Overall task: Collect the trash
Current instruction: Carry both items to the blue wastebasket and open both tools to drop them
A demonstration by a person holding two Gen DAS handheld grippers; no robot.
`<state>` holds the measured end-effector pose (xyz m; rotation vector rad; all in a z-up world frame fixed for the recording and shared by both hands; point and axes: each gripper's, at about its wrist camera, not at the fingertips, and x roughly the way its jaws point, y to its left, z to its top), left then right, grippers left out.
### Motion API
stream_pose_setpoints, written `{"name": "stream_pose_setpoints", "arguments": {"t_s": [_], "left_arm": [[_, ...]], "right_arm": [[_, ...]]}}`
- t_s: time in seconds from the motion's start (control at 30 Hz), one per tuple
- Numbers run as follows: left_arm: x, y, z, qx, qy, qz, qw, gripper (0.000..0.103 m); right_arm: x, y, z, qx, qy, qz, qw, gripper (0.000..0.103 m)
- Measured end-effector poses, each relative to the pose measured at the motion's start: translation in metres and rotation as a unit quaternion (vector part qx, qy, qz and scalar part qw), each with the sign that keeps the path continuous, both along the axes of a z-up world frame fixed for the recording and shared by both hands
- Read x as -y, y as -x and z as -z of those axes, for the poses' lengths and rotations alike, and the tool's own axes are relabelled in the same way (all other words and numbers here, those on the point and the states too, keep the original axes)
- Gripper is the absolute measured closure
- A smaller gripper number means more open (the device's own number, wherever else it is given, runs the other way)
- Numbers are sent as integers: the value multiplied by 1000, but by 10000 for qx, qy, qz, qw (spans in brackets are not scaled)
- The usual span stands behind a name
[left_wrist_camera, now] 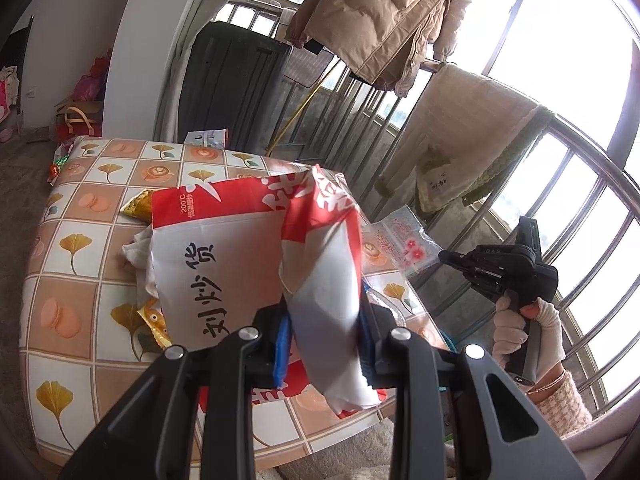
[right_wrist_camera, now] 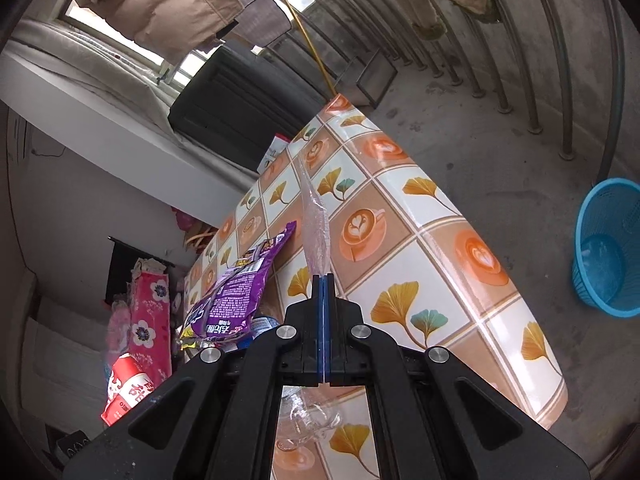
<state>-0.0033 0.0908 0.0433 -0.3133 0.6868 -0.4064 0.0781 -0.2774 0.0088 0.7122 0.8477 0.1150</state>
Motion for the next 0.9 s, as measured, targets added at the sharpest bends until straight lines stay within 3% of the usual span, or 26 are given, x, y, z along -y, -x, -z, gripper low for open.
{"name": "stream_pose_setpoints", "arguments": {"t_s": [0.27, 0.5, 0.6, 0.7, 0.9], "left_arm": [[5, 0, -61, 583, 108, 509, 9969, 77], [86, -73, -108, 631, 81, 1724, 9830, 77], [149, -114, -111, 347, 17, 2403, 9701, 77], [225, -153, -101, -123, -82, 3062, 9519, 77], [383, -200, -34, -840, -887, 3835, 9154, 77]], "right_arm": [[8, 12, -33, 615, 412, 218, 9970, 103], [51, 39, -52, 1087, 621, 1059, 9865, 103], [76, 54, -48, 1086, 730, 1587, 9786, 103], [105, 69, -38, 928, 869, 2205, 9671, 103], [160, 86, 4, 371, 982, 3258, 9396, 103]]}}
